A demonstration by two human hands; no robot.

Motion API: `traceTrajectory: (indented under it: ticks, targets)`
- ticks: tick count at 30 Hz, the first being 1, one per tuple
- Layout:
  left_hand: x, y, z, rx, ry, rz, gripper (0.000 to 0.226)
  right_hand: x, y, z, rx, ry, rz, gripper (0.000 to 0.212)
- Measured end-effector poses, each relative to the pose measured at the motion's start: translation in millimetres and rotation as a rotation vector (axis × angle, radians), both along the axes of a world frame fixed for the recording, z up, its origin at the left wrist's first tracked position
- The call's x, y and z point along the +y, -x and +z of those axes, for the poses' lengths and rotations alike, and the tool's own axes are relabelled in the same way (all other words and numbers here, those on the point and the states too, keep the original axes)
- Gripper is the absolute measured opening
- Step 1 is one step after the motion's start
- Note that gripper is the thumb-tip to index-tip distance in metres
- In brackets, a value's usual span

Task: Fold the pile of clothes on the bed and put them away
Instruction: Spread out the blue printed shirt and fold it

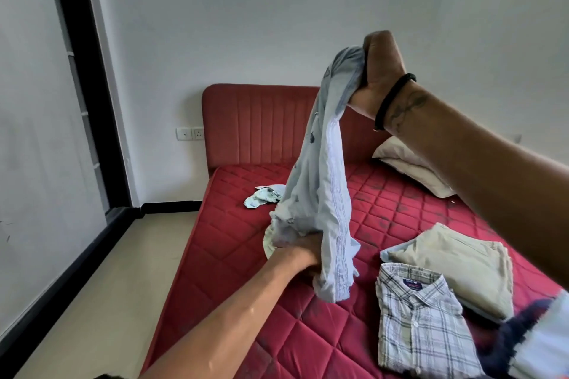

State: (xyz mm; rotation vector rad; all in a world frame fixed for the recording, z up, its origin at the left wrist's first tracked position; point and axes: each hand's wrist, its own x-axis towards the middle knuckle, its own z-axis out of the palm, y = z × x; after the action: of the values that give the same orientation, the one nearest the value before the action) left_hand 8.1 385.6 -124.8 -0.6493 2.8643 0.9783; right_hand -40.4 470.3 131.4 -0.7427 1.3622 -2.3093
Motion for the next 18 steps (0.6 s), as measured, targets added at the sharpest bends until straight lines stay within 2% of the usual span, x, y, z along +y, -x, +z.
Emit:
traceTrajectory:
  ticks: [2,4,7,9,11,13,15,16,17,18]
  targets:
    - [5.4,1.4,10.3,0.205,0.062,0.010,0.036,-1.8,-2.6,-1.3,-0.010,-0.025,0.007,0.051]
    - [-1.2,7.5,7.5,0.443,-0.016,0.183,0.048,-1.3,-2.9,-1.8,-0.007,-0.009,0.035,0.055]
    - [-21.1,8.4,4.3,0.538,-0.077,0.540,0.058,7.0,-2.1,3.5,0.031,0.038,0.127,0.075]
    - [-38.6,6.9,0.4,0.649,-0.075,0.612,0.062,16.7,2.2,9.3,0.055,0.049,0.148,0.069]
    - [-57.7,8.8,-5.0,0.808,-0.091,0.569,0.048,22.9,4.9,15.3,0.073,0.055,0.157,0.050]
    - [-74.0,8.1,-3.3,0.858,-0.089,0.514,0.025,29.3,15.5,14.3,0.078,0.055,0.111,0.046]
    - [-93.5,1.1,10.7,0.796,-0.078,0.441,0.025,36.9,38.8,7.0,0.068,0.012,0.012,0.043]
    - [-105.6,-2.3,18.5,0.741,-0.074,0.396,0.031,42.9,58.7,0.3,0.132,-0.083,-0.144,0.037]
    - [-121.7,-6.8,27.5,0.689,-0.073,0.360,0.039,48.4,79.6,-7.4,0.280,-0.278,-0.352,0.032]
    - [-133.9,-12.8,38.2,0.654,-0.073,0.335,0.042,55.1,94.7,-16.6,0.481,-0.566,-0.540,0.035]
